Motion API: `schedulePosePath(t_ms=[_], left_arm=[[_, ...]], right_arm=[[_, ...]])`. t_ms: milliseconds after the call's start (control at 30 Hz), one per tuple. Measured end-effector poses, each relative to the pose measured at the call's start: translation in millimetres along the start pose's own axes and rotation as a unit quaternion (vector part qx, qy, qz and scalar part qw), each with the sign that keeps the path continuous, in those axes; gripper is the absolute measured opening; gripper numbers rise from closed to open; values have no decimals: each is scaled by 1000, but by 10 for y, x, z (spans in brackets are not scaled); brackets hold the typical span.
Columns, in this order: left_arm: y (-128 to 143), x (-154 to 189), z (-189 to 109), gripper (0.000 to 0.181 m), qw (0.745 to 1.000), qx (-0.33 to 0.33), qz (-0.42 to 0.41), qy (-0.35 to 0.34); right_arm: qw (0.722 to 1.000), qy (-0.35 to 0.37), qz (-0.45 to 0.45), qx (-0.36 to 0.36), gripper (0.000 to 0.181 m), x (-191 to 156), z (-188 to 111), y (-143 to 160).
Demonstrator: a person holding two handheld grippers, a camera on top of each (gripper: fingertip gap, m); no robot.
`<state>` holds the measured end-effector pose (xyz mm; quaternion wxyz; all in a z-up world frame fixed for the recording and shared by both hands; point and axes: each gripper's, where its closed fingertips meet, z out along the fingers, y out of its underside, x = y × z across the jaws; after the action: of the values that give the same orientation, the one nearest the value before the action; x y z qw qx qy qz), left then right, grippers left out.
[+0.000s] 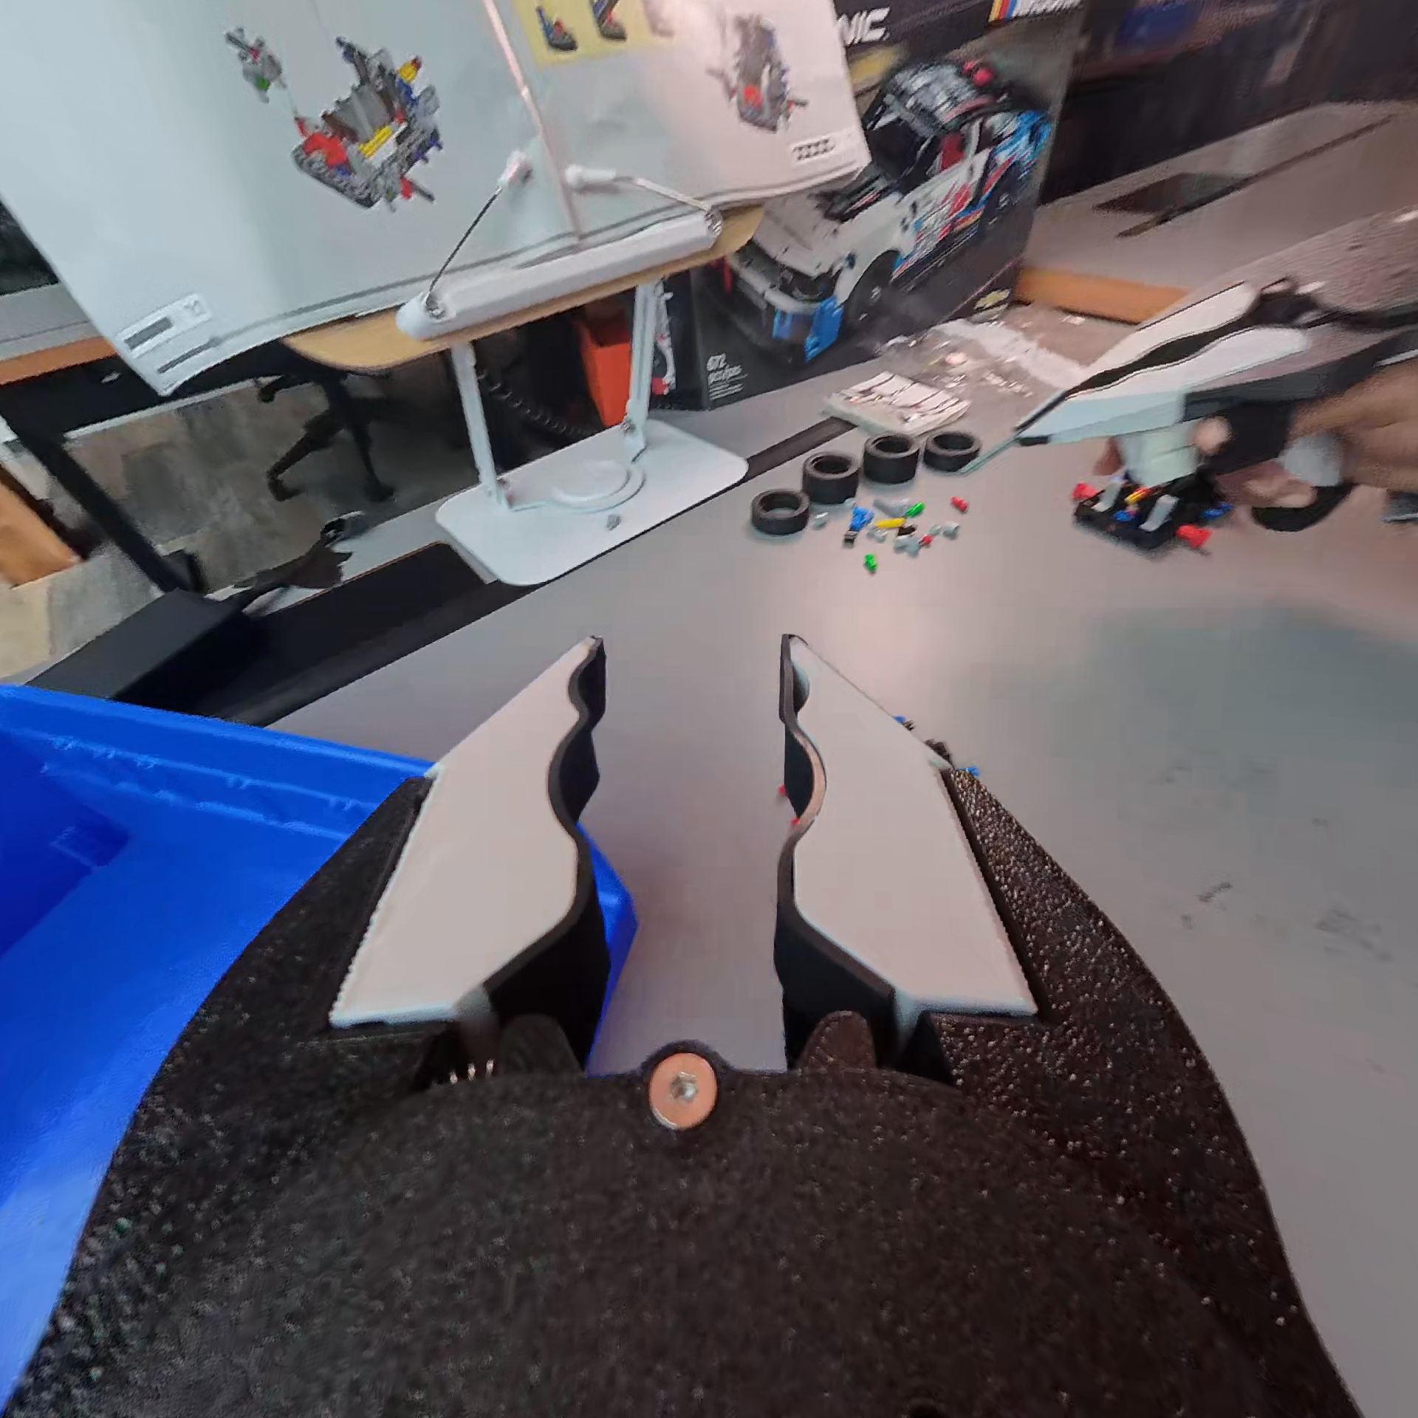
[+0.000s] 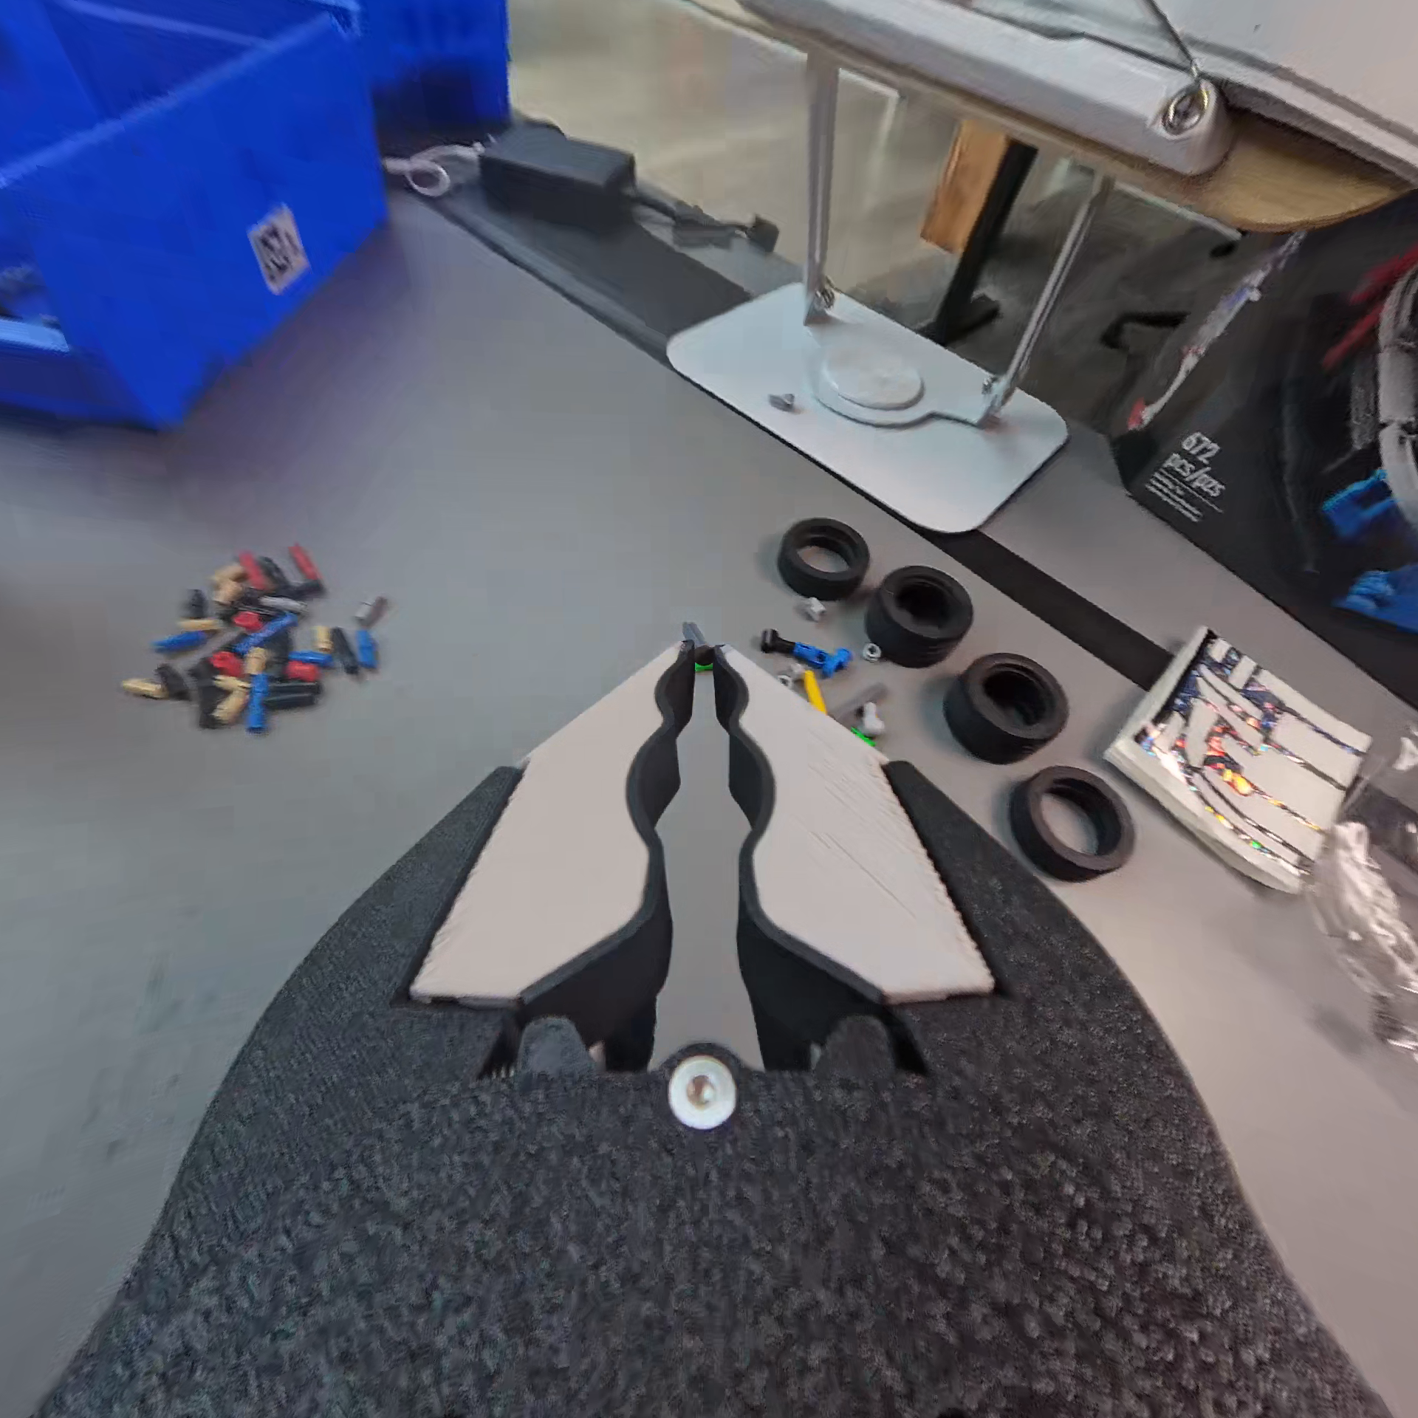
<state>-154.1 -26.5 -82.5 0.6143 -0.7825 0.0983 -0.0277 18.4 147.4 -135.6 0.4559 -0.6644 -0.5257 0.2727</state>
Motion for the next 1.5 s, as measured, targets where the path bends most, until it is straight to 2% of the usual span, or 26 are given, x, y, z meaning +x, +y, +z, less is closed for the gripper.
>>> schedulePosePath(t_ms=[100,167,300,333,400,467,567,633,667,700,867,900,1033,1100,1300,1400,1500], left_arm=[[-31,270,86,45,998,30,-23,45],[48,404,155,45,998,19,-22,64],[185,555,250,45,997,-3,4,75],[199,578,261,45,997,-5,10,77],[215,609,271,45,997,-8,18,79],[225,616,276,45,996,-10,19,81],[237,608,280,45,996,-10,9,85],[235,604,282,45,996,-7,0,88],[235,598,283,44,996,-6,-3,88],[234,590,284,44,996,-5,-4,87],[247,565,299,44,997,-1,-5,83],[255,559,305,44,997,0,-4,81],[266,525,323,44,997,10,4,71],[260,505,330,45,998,19,4,65],[145,380,343,49,999,42,15,30],[-307,158,370,44,997,63,49,-5],[-910,-136,566,45,998,55,17,6]], right_arm=[[994,36,-31,-102,4,255,314,185],[986,57,-48,-152,5,375,478,311],[964,73,-78,-242,5,412,566,600],[963,74,-89,-242,13,408,552,601],[971,77,-88,-207,24,414,456,452],[987,75,-77,-119,31,428,261,114],[994,95,-50,31,31,549,-258,-378],[989,105,-35,97,30,641,-648,-518],[987,107,-30,113,25,677,-818,-515],[987,103,-33,118,3,688,-968,-468],[990,96,-35,96,0,698,-1388,16],[989,102,-26,107,0,706,-1433,85],[983,111,19,142,45,753,-1446,289],[977,118,36,173,51,795,-1420,307],[982,122,42,140,71,878,-1273,537],[981,117,51,146,69,878,-1282,509],[980,113,48,158,66,844,-1297,410]])
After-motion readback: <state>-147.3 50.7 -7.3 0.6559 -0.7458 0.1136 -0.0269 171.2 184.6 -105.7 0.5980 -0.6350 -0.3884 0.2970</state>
